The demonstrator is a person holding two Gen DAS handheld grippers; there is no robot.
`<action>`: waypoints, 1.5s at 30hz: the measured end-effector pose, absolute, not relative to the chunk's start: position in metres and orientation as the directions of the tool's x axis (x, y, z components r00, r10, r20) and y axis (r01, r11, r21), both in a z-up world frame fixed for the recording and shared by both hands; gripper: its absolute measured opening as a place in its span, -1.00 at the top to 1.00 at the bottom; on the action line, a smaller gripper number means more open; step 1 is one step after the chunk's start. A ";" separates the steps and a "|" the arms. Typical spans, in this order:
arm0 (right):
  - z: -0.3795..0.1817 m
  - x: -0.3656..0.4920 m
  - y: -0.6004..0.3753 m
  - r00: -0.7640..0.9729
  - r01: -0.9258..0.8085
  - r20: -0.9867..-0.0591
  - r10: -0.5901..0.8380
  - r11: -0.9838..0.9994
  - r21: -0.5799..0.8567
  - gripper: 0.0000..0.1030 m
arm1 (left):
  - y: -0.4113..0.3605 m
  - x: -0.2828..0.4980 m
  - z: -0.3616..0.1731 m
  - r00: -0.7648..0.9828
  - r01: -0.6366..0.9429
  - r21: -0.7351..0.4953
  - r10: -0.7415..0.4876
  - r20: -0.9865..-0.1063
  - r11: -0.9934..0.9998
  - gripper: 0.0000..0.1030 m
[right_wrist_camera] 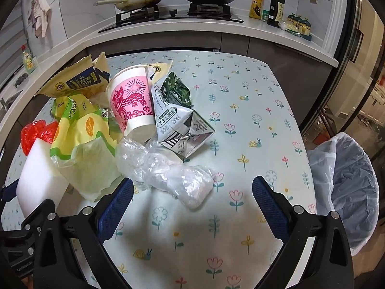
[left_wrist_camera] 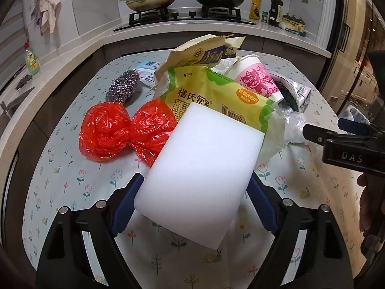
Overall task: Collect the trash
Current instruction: 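Grasp the white sponge block with the left tool while the right tool grasps the clear plastic bags, then carry both items over the bin and open both tools to drop them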
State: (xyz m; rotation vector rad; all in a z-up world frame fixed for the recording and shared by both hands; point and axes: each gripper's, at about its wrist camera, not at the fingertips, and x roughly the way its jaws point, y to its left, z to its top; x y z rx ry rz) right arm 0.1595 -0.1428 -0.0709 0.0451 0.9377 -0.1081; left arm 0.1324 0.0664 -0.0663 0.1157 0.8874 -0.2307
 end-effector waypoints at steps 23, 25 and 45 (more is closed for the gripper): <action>-0.078 0.119 -0.139 0.553 0.011 -0.832 0.040 0.998 0.056 0.00 | 0.029 0.126 -0.047 0.594 0.176 0.052 -0.064 -0.802 0.983 -0.58; -0.075 0.104 -0.143 0.557 0.024 -0.829 0.039 0.998 0.063 0.00 | 0.024 0.120 -0.044 0.598 0.181 0.056 -0.065 -0.799 0.982 -0.58; -0.033 0.010 -0.270 0.621 0.341 -0.766 -0.166 0.937 0.073 0.01 | -0.086 0.077 -0.018 0.586 0.390 0.031 -0.222 -0.779 0.920 -0.58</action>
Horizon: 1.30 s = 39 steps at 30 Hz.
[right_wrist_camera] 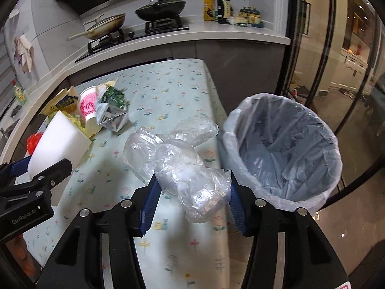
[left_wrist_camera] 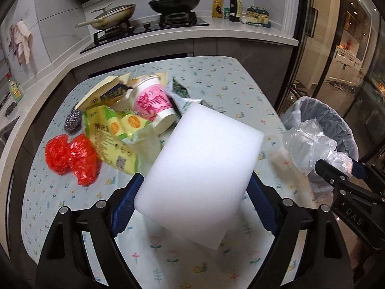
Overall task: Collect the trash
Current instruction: 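Carry both items over the bin and open both tools to drop them, then move both tools back over the table toward the remaining trash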
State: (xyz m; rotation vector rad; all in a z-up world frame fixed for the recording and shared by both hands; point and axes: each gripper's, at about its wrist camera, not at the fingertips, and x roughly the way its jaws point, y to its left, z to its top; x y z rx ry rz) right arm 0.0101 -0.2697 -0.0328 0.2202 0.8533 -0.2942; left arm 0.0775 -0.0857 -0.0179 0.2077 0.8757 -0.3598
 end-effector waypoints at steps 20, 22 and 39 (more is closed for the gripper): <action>-0.064 -0.013 -0.421 0.451 0.668 -0.801 -0.394 0.744 0.010 0.00 | -0.278 0.090 -0.029 0.441 0.693 -0.054 -0.482 -0.757 0.719 -0.60; -0.070 -0.012 -0.427 0.445 0.675 -0.807 -0.388 0.738 0.017 -0.02 | -0.290 0.091 -0.032 0.428 0.711 -0.052 -0.491 -0.758 0.701 -0.61; -0.067 -0.013 -0.427 0.477 0.686 -0.787 -0.391 0.726 0.055 -0.32 | -0.300 0.098 -0.034 0.418 0.711 -0.077 -0.507 -0.754 0.699 -0.77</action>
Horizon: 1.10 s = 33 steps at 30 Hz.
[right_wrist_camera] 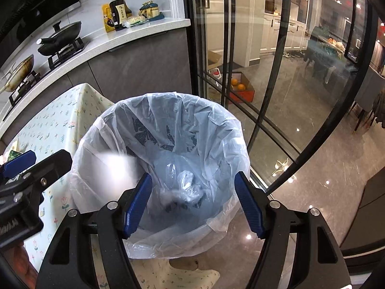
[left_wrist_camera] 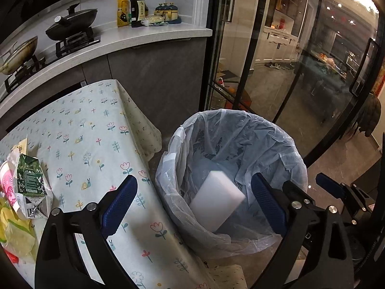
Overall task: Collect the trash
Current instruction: 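Move both tools back over the table toward the remaining trash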
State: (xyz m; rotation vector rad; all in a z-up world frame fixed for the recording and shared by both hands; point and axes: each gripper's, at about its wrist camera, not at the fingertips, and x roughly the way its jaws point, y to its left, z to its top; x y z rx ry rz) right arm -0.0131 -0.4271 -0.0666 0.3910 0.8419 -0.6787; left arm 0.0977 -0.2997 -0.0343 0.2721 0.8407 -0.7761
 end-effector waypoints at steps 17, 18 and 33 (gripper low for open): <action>-0.027 -0.011 -0.354 0.567 0.590 -0.743 -0.356 0.805 0.064 -0.44 | -0.227 0.088 -0.009 0.521 0.622 -0.050 -0.461 -0.719 0.781 -0.77; -0.026 -0.009 -0.348 0.574 0.578 -0.742 -0.348 0.813 0.066 -0.44 | -0.219 0.088 -0.009 0.529 0.609 -0.049 -0.452 -0.718 0.791 -0.77; -0.008 0.014 -0.242 0.644 0.407 -0.726 -0.242 0.911 0.058 -0.44 | -0.073 0.104 0.006 0.633 0.364 -0.074 -0.305 -0.711 0.928 -0.77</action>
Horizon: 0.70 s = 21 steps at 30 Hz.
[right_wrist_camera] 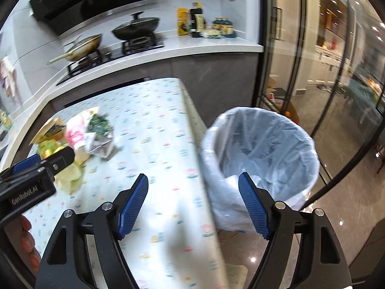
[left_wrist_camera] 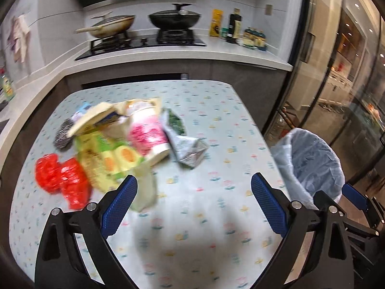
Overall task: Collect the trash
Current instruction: 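Move both tools back over the table toward the remaining trash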
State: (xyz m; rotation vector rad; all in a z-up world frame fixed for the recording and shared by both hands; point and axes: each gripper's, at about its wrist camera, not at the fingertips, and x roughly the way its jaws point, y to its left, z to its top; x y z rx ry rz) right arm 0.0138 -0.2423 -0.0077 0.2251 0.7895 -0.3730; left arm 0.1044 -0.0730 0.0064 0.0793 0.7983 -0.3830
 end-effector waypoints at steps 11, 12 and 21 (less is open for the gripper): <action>-0.004 0.034 -0.169 0.676 0.247 -0.726 -0.128 0.967 0.059 -0.44 | 0.034 0.110 0.006 0.674 0.132 -0.095 -0.160 -0.721 0.987 -0.77; -0.005 0.036 -0.163 0.677 0.232 -0.726 -0.116 0.971 0.061 -0.44 | 0.043 0.110 0.005 0.675 0.110 -0.096 -0.145 -0.723 0.989 -0.77; -0.015 0.068 -0.119 0.672 0.123 -0.741 -0.013 0.988 0.095 -0.44 | 0.097 0.123 -0.012 0.656 -0.028 -0.113 -0.067 -0.752 0.993 -0.77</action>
